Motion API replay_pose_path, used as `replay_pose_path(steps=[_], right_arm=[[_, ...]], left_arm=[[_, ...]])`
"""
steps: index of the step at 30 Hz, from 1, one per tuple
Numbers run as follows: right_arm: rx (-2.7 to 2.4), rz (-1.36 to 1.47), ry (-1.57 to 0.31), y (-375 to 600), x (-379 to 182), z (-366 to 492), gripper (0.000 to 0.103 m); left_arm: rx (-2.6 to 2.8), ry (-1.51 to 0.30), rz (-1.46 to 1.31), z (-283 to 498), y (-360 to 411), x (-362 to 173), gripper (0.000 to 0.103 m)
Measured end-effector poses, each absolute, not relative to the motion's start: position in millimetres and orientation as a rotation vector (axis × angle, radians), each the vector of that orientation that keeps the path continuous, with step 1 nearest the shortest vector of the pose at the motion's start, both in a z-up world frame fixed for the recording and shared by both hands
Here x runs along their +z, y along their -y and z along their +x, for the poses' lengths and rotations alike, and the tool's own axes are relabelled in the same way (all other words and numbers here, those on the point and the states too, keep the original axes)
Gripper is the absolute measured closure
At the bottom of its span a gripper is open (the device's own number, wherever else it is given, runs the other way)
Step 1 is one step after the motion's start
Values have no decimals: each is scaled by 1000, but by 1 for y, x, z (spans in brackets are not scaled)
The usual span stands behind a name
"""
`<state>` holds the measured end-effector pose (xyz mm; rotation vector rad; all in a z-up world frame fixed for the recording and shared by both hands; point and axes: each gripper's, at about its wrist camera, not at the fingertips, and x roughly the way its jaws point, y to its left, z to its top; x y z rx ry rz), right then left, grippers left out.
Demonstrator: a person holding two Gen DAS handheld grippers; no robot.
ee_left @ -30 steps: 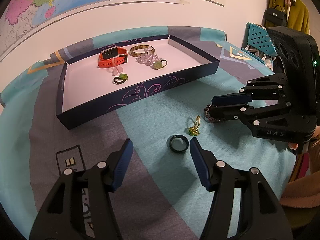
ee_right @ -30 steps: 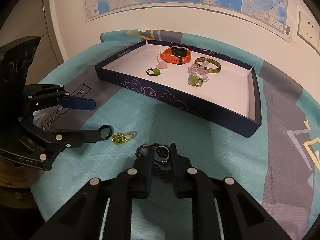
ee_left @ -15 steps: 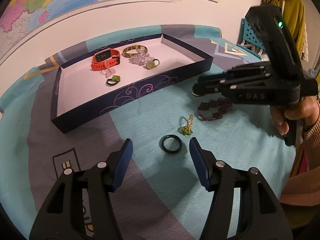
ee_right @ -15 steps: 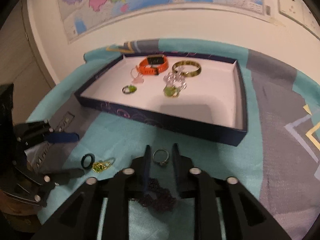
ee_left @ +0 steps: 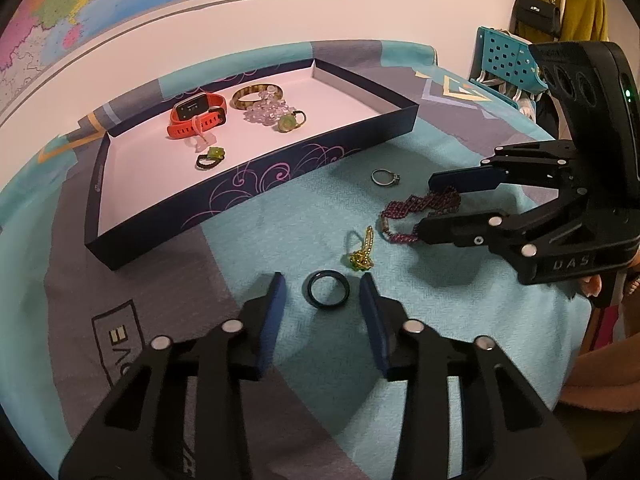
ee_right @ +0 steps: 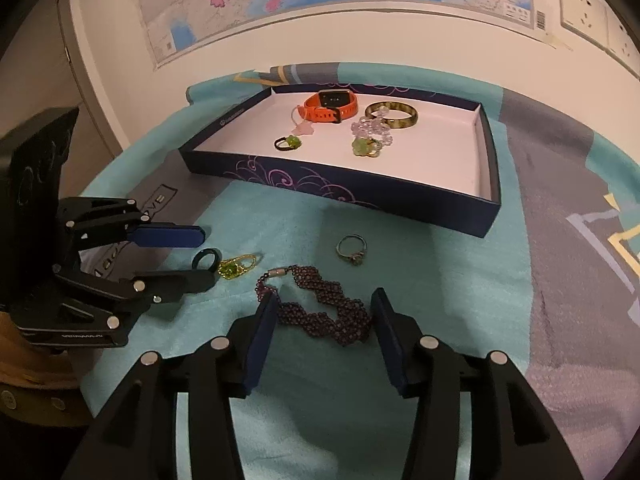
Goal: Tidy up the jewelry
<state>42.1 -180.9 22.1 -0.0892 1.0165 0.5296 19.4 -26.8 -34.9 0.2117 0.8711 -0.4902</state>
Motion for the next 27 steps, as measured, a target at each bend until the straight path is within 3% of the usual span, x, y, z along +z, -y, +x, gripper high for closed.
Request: replay_pose_path(steps=[2, 4, 7, 27], right_arm=[[521, -116, -1015, 178, 22, 41, 65], [526, -115, -1014, 179, 22, 41, 82], [535, -109, -1013, 179, 22, 40, 88], [576, -20, -923, 186, 60, 41, 91]], left_arm=[[-485, -873, 201, 20, 25, -35, 73], [-474, -873, 195, 20, 24, -35, 79], [-472, -877, 181, 21, 22, -34, 80], [-461, -832, 118, 18, 6, -14, 80]])
